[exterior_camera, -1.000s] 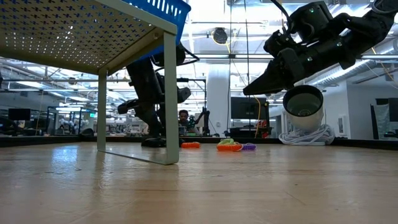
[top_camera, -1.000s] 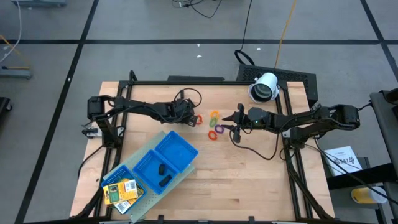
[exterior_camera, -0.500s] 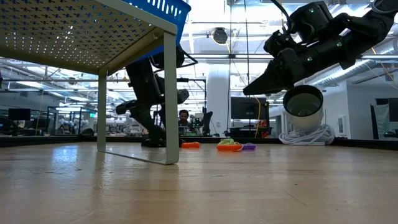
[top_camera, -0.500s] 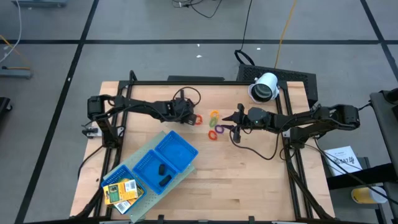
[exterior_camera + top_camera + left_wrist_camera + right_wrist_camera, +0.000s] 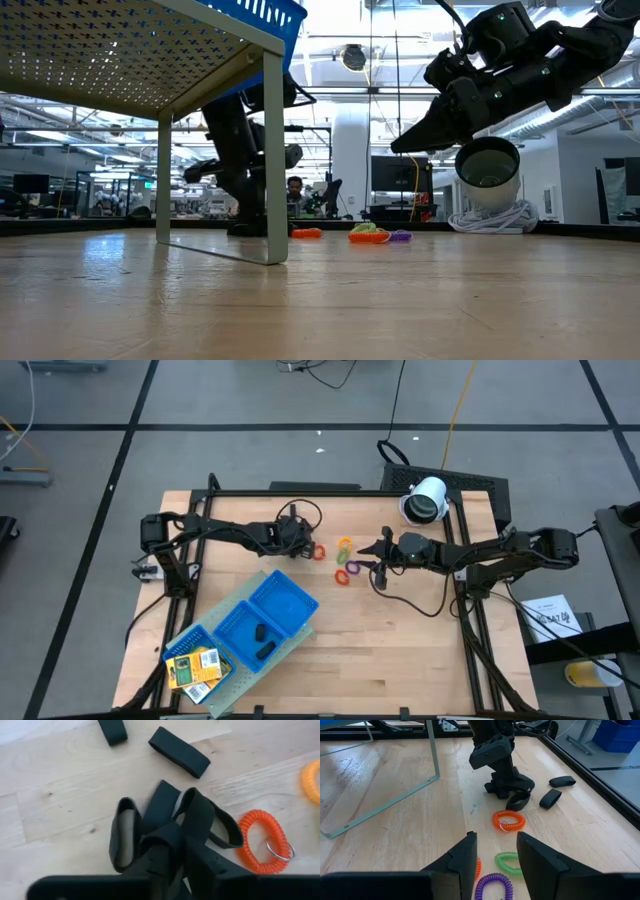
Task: Pick & Place Office Desk Supplies
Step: Put the black rubber band into the center blue basket on the shelf
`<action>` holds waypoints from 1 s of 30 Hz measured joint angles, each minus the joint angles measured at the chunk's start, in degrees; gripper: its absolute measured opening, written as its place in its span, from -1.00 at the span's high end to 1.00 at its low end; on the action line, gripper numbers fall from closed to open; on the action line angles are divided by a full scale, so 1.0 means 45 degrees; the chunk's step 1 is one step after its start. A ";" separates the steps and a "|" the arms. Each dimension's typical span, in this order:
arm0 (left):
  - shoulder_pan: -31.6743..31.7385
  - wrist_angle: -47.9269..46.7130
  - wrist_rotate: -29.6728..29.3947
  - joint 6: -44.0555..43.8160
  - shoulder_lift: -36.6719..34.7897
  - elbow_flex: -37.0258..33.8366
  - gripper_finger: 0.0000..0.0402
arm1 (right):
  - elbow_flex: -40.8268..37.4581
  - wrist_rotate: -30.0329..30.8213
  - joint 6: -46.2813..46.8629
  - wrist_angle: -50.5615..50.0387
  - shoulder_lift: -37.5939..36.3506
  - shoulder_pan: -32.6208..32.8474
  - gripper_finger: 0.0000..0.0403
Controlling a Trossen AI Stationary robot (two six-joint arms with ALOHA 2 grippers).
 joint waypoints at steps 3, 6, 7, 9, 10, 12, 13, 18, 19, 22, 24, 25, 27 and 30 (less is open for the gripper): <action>0.0000 0.0006 0.0125 0.0170 0.0000 0.0000 0.85 | 0.0000 0.0001 0.0000 0.0000 -0.0002 0.0003 0.37; 0.0000 -0.0068 0.0235 0.0094 0.0000 0.0000 0.92 | -0.0003 0.0001 0.0000 -0.0004 0.0000 0.0000 0.37; 0.0000 -0.0082 0.0243 0.0076 0.0000 0.0000 0.93 | -0.0004 0.0000 0.0000 0.0000 -0.0003 0.0001 0.37; 0.0000 -0.0071 0.0287 0.0177 0.0000 0.0000 0.94 | -0.0005 0.0001 0.0000 0.0000 -0.0005 0.0000 0.37; 0.0000 -0.0072 0.0313 0.0222 0.0000 0.0000 0.93 | 0.0000 0.0001 0.0000 0.0000 0.0000 0.0000 0.37; 0.0000 -0.0068 0.0317 0.0200 0.0000 0.0000 0.92 | -0.0001 0.0001 0.0000 0.0000 -0.0001 0.0004 0.37; 0.0000 -0.0064 0.0317 0.0163 0.0000 0.0000 0.91 | -0.0001 0.0001 0.0000 0.0000 -0.0005 0.0003 0.37; -0.0078 0.0237 0.0295 0.0379 -0.0219 0.0000 0.97 | -0.0005 -0.0004 0.0000 -0.0005 -0.0004 0.0005 0.37; -0.0120 0.0430 0.0258 0.0392 -0.0374 0.0000 0.96 | 0.0000 0.0001 0.0000 -0.0005 -0.0005 0.0000 0.37; -0.0262 0.0604 -0.0008 0.0600 -0.0944 0.0000 0.95 | -0.0001 0.0001 0.0000 -0.0010 0.0000 0.0000 0.37; -0.0344 0.0800 -0.0100 0.0931 -0.1395 0.0000 0.97 | -0.0004 0.0000 -0.0005 -0.0029 -0.0001 0.0003 0.37; -0.0377 0.0959 -0.0165 0.1077 -0.1635 0.0000 0.97 | -0.0002 0.0003 -0.0005 -0.0027 -0.0005 0.0001 0.37; -0.0467 0.1199 -0.0261 0.1233 -0.2108 0.0000 0.96 | 0.0000 0.0004 -0.0005 -0.0034 0.0000 0.0004 0.37; -0.0669 0.1427 -0.0204 0.1528 -0.2833 0.0000 0.91 | -0.0003 0.0001 -0.0005 -0.0029 0.0000 0.0001 0.37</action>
